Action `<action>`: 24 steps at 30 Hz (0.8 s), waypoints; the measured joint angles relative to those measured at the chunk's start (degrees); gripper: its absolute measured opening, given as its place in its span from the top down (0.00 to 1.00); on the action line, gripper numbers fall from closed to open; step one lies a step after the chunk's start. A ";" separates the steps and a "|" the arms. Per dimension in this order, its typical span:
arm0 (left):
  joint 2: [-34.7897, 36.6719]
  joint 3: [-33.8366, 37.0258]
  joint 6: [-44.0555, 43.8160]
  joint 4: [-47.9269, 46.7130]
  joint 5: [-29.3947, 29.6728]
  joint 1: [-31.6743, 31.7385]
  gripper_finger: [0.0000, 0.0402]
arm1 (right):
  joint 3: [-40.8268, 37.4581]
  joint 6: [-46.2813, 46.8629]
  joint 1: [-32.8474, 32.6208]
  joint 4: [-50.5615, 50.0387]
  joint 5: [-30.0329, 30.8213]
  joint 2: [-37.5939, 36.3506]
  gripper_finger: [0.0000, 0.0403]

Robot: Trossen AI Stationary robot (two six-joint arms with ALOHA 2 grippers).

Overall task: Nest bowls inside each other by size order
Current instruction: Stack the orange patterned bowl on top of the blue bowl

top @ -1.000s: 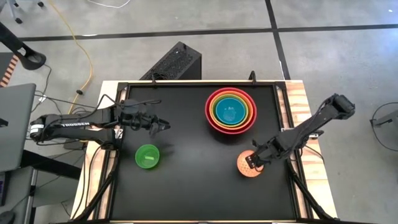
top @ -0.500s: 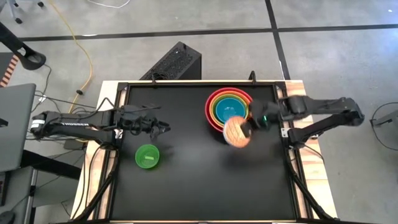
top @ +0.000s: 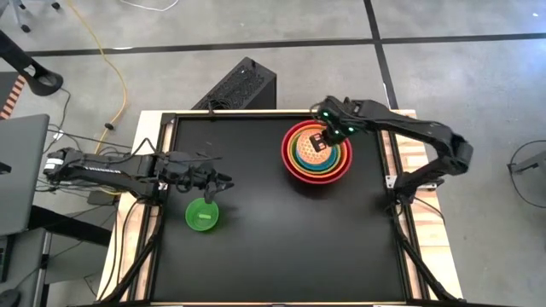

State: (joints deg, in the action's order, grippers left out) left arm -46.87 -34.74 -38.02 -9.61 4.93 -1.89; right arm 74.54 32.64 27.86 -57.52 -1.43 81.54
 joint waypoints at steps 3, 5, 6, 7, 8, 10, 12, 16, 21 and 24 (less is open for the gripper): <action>0.00 0.00 0.02 -0.07 -0.02 -1.32 0.66 | 0.00 -1.83 1.97 -0.28 0.00 3.95 0.98; 0.00 0.00 0.02 -0.18 -0.13 -2.04 0.66 | 0.00 -2.83 2.93 -0.28 -0.02 6.15 0.98; 0.00 0.00 0.02 -0.32 -0.17 -2.43 0.66 | 0.00 -3.15 3.29 -0.28 -0.05 7.10 0.98; 0.00 0.00 0.02 -0.47 -0.36 -2.78 0.66 | 0.00 -3.22 3.60 -0.29 -0.11 7.97 0.98; 0.00 0.00 0.02 -0.60 -0.55 -3.15 0.66 | 0.00 -3.52 3.90 -0.35 -0.11 8.76 0.98; 0.00 0.00 0.01 -0.94 -0.57 -3.97 0.66 | 0.00 -4.05 4.47 -0.39 -0.07 9.83 0.98; 0.00 0.00 -0.18 -1.92 -0.54 -4.63 0.66 | -0.02 -4.15 5.24 -0.25 -0.02 10.29 0.98; -0.02 0.00 -1.11 -3.31 -0.47 -5.83 0.66 | -0.02 -4.19 6.58 0.80 0.03 10.93 0.98; -0.02 0.00 -1.60 -3.90 0.17 -6.74 0.66 | -0.87 -4.17 6.89 1.31 0.07 11.61 0.98; -0.02 0.00 -1.74 -3.88 0.30 -6.74 0.66 | -2.14 -3.81 6.83 1.37 0.02 11.60 0.98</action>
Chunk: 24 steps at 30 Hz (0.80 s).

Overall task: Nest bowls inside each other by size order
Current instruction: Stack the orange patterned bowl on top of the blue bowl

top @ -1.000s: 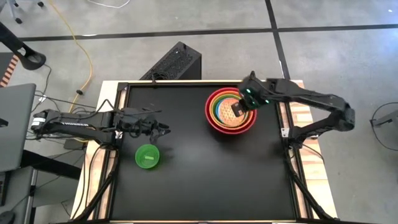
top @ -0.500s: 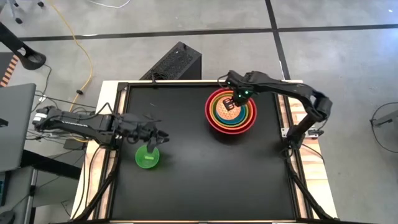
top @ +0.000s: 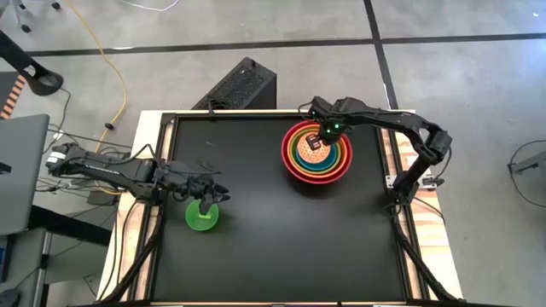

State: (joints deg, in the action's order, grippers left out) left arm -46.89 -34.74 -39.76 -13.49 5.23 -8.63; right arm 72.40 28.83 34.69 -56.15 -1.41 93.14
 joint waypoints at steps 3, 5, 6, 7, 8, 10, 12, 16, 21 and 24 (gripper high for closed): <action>0.00 0.00 -0.31 -0.03 0.01 0.01 0.66 | -1.31 0.05 0.02 0.38 0.02 0.00 0.98; 0.00 0.00 -0.38 -0.01 -0.01 -0.01 0.66 | -2.32 0.23 0.06 1.40 0.23 0.00 0.98; 0.00 0.00 -0.38 -0.01 -0.01 0.01 0.66 | -2.77 0.33 0.06 1.90 0.44 0.00 0.97; 0.00 0.00 -0.38 -0.02 -0.01 0.01 0.66 | -3.06 0.51 -0.04 2.21 0.48 0.00 0.95; 0.00 0.00 -0.46 -0.01 -0.01 0.00 0.66 | -3.41 0.98 -0.18 2.37 0.52 0.00 0.93; 0.00 0.00 -0.53 0.00 -0.01 0.01 0.66 | -3.54 1.13 -0.37 2.28 0.97 0.00 0.89; 0.00 0.00 -0.58 0.00 -0.01 0.01 0.66 | -3.54 1.13 -0.75 2.53 1.42 0.00 0.84; 0.00 0.00 -0.69 0.01 -0.01 0.01 0.66 | -3.54 1.14 -0.85 2.69 1.44 0.00 0.78; 0.00 0.00 -1.29 0.04 -0.04 0.01 0.66 | -3.50 1.15 -0.85 2.02 1.44 -0.28 0.75; 0.00 0.00 -1.28 0.04 -0.06 0.01 0.66 | -2.82 1.12 -0.80 -0.23 1.56 -0.57 0.74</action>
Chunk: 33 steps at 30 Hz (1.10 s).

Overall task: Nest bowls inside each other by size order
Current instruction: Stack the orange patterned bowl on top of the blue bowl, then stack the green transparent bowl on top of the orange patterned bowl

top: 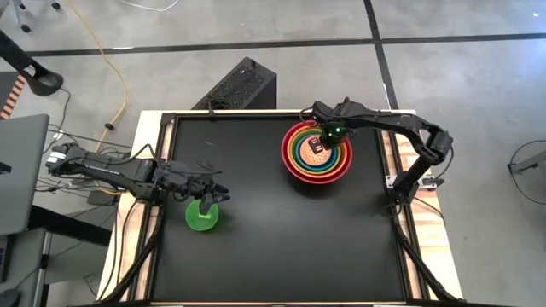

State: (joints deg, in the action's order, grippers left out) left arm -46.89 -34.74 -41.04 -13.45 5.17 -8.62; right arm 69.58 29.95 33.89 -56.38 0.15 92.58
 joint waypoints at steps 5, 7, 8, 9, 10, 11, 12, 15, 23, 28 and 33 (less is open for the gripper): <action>0.00 0.00 -0.02 0.00 -0.94 0.00 0.66 | 2.96 -0.25 0.00 -4.88 1.28 -0.05 0.74; 0.00 0.00 0.00 0.00 -1.38 0.00 0.66 | 4.36 -0.25 0.00 -6.65 1.69 -0.05 0.74; 0.00 0.00 0.00 -0.02 -1.45 0.00 0.66 | 5.12 -0.27 -0.16 -7.65 1.70 -0.05 0.74; 0.00 0.00 0.01 -0.02 -1.52 0.00 0.66 | 5.94 -0.25 -0.34 -8.56 1.70 -0.05 0.74; 0.00 0.00 0.02 -0.03 -1.53 0.00 0.66 | 6.72 -0.28 -0.57 -9.36 1.80 -0.05 0.74; 0.00 0.00 0.00 -0.07 -1.53 0.00 0.66 | 7.48 -0.29 -0.84 -10.15 1.79 -0.05 0.74; 0.00 0.00 0.00 -0.09 -1.55 0.00 0.66 | 8.34 -0.24 -1.13 -10.93 1.80 -0.05 0.74; 0.00 0.00 0.36 -0.09 -1.91 0.00 0.66 | 11.00 0.95 -2.78 -12.46 1.69 -0.05 0.75; 0.02 0.00 3.04 -2.75 -3.42 0.00 0.66 | 18.91 5.92 -17.83 -4.36 1.46 -0.07 0.75; 0.02 0.00 4.74 -13.60 -4.98 0.04 0.66 | 19.38 5.88 -29.41 13.33 1.45 0.39 0.75; 0.02 0.00 5.07 -27.02 -4.74 0.02 0.66 | 19.34 6.15 -36.48 19.98 2.85 1.34 0.75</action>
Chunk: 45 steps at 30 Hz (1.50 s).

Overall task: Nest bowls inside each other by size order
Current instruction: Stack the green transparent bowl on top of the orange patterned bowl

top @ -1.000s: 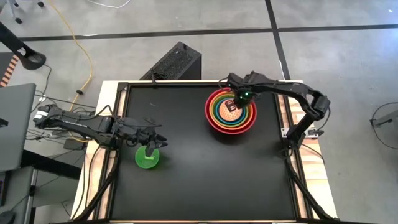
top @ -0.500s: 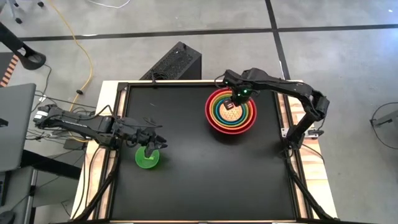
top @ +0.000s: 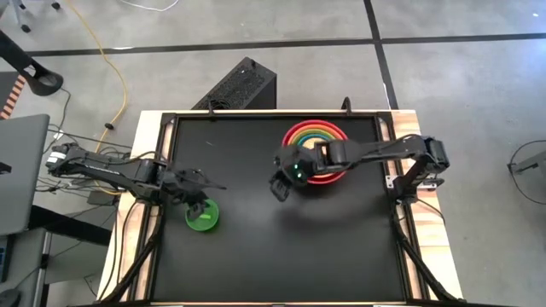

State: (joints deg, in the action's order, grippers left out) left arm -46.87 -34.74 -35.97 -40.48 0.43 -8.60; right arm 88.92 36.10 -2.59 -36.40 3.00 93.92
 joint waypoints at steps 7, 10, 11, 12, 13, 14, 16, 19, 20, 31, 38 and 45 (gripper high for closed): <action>-4.32 1.06 2.15 -4.86 6.78 0.35 0.66 | -0.06 3.34 -3.26 -0.61 1.77 0.99 0.75; -8.17 2.01 1.37 -5.28 6.87 1.03 0.66 | -0.09 4.50 -3.87 -0.46 1.76 1.25 0.75; -9.35 2.15 0.77 -5.16 6.90 1.19 0.66 | -0.07 4.62 -3.90 -0.40 1.76 1.28 0.75; -10.67 2.25 0.41 -5.04 6.90 1.38 0.66 | -0.06 4.61 -3.96 -0.39 1.76 1.28 0.75; -11.93 2.29 0.39 -5.12 6.92 1.50 0.66 | -0.06 4.63 -4.24 -0.44 1.76 1.32 0.75; -13.09 2.29 0.67 -5.11 6.92 1.67 0.66 | -0.06 4.65 -4.37 -0.47 1.77 1.40 0.75; -15.22 2.29 1.11 -5.02 6.84 1.96 0.66 | -0.06 5.02 -4.46 -0.46 1.78 1.41 0.75; -18.01 2.29 2.84 -4.42 4.54 2.31 0.66 | -0.06 5.07 -4.41 -0.38 1.78 1.39 0.75; -18.63 2.29 3.53 -3.98 3.58 2.29 0.67 | -0.06 5.07 -4.41 -0.44 1.78 1.39 0.75; -19.19 1.77 6.11 1.26 1.58 4.03 0.99 | -0.06 6.24 -4.41 -0.31 1.71 1.39 0.75; -17.73 -7.45 4.89 -2.15 6.25 6.50 1.00 | -0.06 19.26 -3.62 -0.77 5.16 2.54 0.75; -19.74 -19.43 5.39 -4.37 9.30 10.98 1.00 | 0.00 20.00 -0.81 4.03 5.94 4.59 0.75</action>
State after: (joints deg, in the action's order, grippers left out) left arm -66.61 -54.17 -30.57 -44.85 9.73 2.38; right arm 88.92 56.10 -3.40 -32.37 8.93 98.51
